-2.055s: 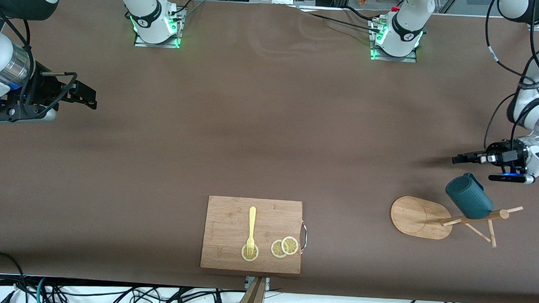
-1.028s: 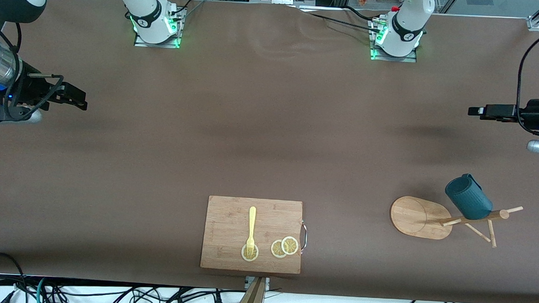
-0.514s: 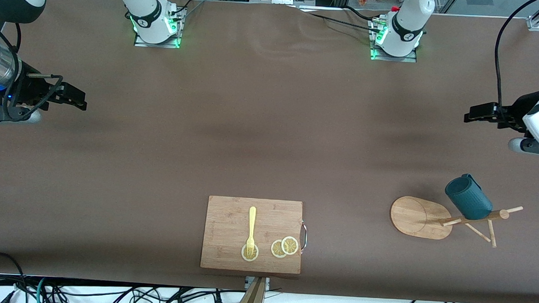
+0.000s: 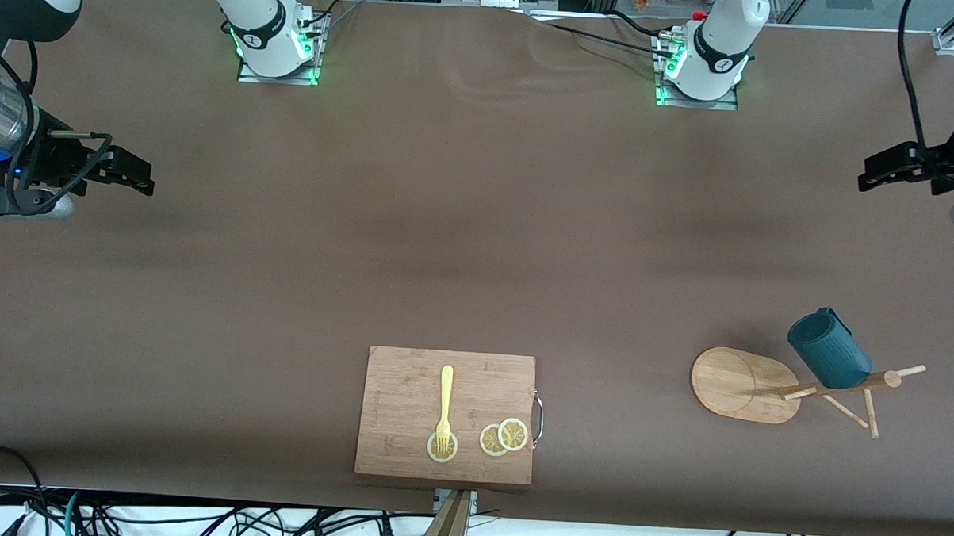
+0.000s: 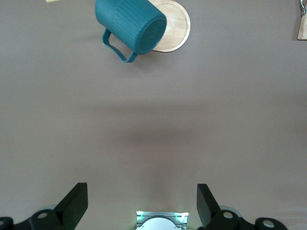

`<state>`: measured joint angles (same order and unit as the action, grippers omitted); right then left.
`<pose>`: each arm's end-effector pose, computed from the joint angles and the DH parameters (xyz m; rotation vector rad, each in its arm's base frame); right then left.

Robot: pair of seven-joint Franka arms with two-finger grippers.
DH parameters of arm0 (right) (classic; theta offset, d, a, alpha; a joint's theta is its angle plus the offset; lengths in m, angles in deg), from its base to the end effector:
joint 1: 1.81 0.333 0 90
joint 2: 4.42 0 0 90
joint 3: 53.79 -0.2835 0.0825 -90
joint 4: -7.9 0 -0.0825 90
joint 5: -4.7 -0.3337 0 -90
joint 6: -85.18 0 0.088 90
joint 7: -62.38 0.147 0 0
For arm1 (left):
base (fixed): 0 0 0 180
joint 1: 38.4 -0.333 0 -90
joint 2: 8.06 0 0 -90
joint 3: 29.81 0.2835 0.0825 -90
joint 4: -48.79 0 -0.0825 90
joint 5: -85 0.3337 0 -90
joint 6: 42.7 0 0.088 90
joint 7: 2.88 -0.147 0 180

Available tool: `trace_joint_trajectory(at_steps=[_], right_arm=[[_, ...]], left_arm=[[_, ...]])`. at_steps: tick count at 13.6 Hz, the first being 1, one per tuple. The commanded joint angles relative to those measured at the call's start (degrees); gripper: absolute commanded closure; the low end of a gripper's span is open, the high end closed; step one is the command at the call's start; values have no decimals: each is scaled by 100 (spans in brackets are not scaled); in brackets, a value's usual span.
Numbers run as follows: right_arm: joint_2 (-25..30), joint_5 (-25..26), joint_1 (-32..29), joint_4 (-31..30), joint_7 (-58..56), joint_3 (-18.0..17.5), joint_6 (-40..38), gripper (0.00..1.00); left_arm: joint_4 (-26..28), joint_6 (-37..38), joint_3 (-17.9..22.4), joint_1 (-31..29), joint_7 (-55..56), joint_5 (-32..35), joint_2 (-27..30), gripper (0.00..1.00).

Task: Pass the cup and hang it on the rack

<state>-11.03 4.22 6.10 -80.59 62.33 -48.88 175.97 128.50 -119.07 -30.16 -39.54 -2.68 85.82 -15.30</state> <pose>0.5300 0.0310 0.5046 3.1349 0.0831 -0.1172 0.5058 0.0095 0.5433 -3.1157 -0.0301 0.2886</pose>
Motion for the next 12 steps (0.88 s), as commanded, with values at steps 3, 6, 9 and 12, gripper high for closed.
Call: trace_joint_trajectory(at_steps=[3, 6, 9, 12], right_arm=[[-7, -31, -35, 50, -47, -26, -53, 0], [-7, -22, -35, 50, -47, -34, -53, 0], [-16, -31, -35, 50, -47, -34, -53, 0], [-7, -31, -35, 50, -47, -26, -44, 0]], left_arm=[[27, -1, -202, -142, 190, -3, -137, 0], [-79, 8, -202, -106, 182, 6, -172, 0], [-96, 8, -202, -106, 173, -3, -215, 0], [-96, 8, -202, -106, 164, -11, -225, 0]])
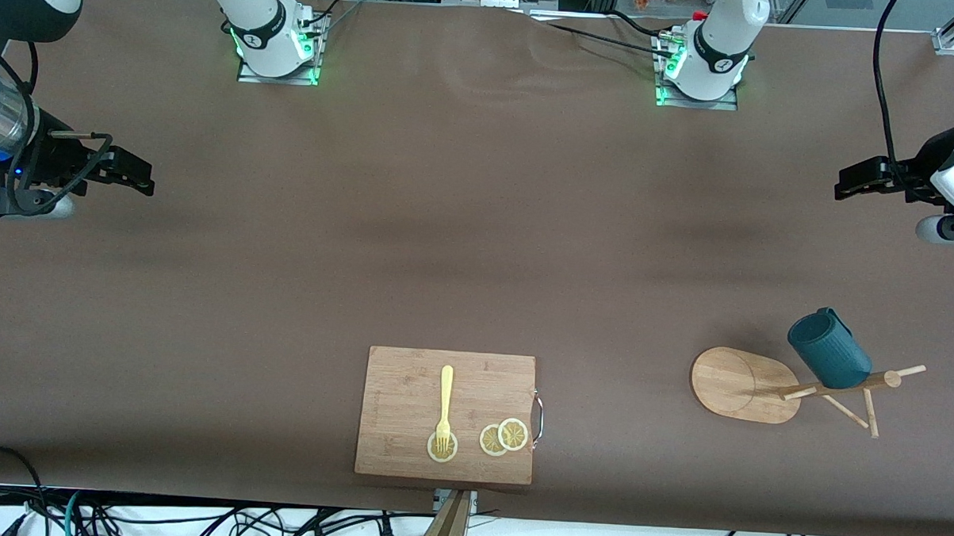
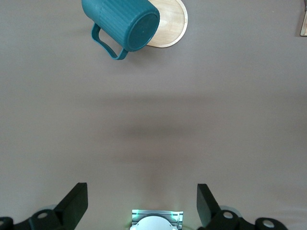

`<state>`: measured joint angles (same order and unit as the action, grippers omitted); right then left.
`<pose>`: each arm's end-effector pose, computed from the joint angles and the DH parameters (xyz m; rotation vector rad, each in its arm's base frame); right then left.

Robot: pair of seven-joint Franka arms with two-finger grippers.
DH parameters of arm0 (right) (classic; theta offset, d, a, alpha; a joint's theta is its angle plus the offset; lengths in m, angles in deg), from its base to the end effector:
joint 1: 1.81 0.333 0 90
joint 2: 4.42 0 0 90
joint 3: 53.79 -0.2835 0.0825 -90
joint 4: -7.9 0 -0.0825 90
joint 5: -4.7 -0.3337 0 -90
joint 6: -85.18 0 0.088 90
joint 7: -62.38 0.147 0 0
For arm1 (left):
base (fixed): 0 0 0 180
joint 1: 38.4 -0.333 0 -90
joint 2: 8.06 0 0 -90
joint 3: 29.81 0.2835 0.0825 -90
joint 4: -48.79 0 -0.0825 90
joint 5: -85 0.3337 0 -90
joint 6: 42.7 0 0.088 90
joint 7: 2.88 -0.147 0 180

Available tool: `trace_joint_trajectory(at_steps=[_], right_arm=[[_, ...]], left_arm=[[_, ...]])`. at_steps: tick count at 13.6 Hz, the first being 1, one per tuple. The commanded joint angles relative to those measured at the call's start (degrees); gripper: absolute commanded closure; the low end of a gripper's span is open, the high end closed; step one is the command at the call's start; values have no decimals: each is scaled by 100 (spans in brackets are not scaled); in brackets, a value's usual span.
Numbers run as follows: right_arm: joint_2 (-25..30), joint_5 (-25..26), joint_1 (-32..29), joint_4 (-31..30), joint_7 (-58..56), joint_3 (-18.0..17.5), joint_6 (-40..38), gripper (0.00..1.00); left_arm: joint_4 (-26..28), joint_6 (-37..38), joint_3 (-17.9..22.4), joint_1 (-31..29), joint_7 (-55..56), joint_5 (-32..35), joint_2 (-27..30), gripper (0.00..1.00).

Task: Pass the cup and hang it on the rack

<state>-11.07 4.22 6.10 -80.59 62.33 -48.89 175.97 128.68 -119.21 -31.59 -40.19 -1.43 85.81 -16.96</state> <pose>0.5301 0.0311 0.5043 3.1348 0.0834 -0.1183 0.5120 0.0035 0.5275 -3.1115 -0.0423 0.3344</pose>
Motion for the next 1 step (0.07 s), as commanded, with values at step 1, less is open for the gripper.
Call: trace_joint_trajectory(at_steps=[1], right_arm=[[-3, -31, -35, 50, -47, -33, -44, 0]], left_arm=[[-115, 22, -59, -50, 30, -11, -59, 0]])
